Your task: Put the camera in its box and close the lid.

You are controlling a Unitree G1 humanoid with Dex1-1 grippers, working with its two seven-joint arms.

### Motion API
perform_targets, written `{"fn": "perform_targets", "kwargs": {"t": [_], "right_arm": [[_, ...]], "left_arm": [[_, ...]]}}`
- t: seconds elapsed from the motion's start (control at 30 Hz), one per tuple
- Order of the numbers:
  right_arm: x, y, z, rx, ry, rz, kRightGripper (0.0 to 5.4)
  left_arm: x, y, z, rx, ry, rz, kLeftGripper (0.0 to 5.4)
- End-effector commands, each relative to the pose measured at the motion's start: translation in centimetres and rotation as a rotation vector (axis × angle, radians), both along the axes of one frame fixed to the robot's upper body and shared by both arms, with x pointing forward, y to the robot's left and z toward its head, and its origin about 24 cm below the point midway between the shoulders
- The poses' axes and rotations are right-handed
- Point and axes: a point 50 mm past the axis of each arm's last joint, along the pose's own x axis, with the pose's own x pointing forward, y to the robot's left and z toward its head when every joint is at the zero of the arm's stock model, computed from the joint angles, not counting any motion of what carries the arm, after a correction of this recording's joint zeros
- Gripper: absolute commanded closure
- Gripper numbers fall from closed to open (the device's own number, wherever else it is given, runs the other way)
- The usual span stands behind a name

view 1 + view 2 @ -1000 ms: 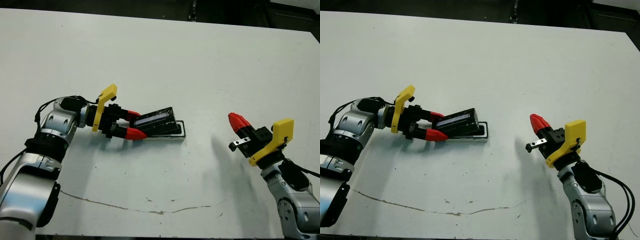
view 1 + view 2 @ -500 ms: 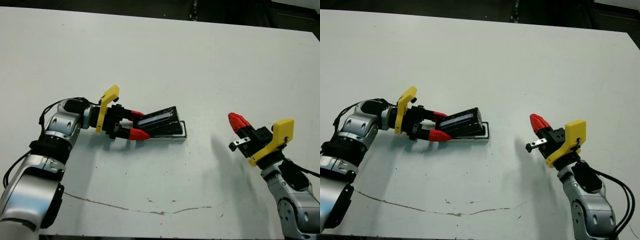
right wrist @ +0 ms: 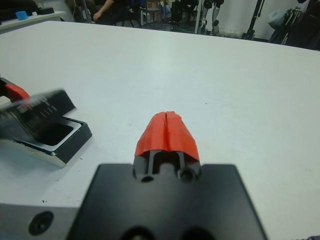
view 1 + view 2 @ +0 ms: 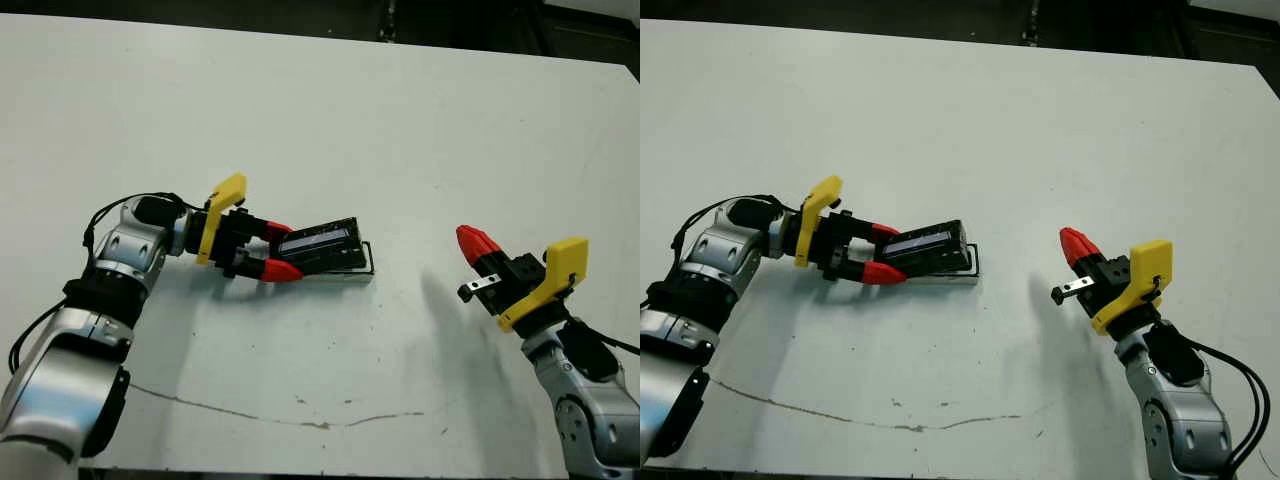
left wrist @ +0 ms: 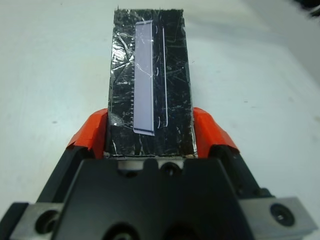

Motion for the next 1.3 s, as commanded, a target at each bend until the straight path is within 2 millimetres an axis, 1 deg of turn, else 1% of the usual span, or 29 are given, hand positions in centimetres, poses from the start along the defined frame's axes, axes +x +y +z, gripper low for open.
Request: {"fn": "perform_targets", "kwargs": {"t": [0.03, 0.33, 0.53, 0.7, 0.83, 1.03, 1.3], "right_arm": [[-0.2, -0.3, 0.0, -0.017, 0.006, -0.012, 5.4], [-0.2, -0.3, 0.1, -0.006, 0.0, -0.008, 5.4], [-0.1, -0.3, 0.1, 0.003, -0.002, 0.008, 5.4], [-0.1, -0.3, 0.1, 0.003, -0.002, 0.005, 5.4], [-0.1, -0.3, 0.1, 0.001, -0.007, 0.009, 5.4], [-0.2, -0.3, 0.0, 0.003, -0.001, 0.002, 5.4], [-0.3, -0.3, 0.0, -0.016, 0.003, -0.014, 5.4]], "left_arm": [[-1.2, -2.2, -2.6, 0.098, 0.057, 0.012, 2.21], [-1.5, -3.4, -2.6, 0.174, 0.072, 0.024, 2.21], [-1.6, -3.7, -2.7, 0.193, 0.073, 0.043, 2.21], [-1.2, -4.1, -3.3, 0.18, 0.106, 0.058, 2.21], [-0.5, -4.8, -3.4, 0.199, 0.072, -0.004, 2.21], [0.2, -5.6, -3.3, 0.241, 0.068, -0.052, 2.21], [0.3, -5.6, -3.5, 0.252, 0.07, -0.066, 2.21]]}}
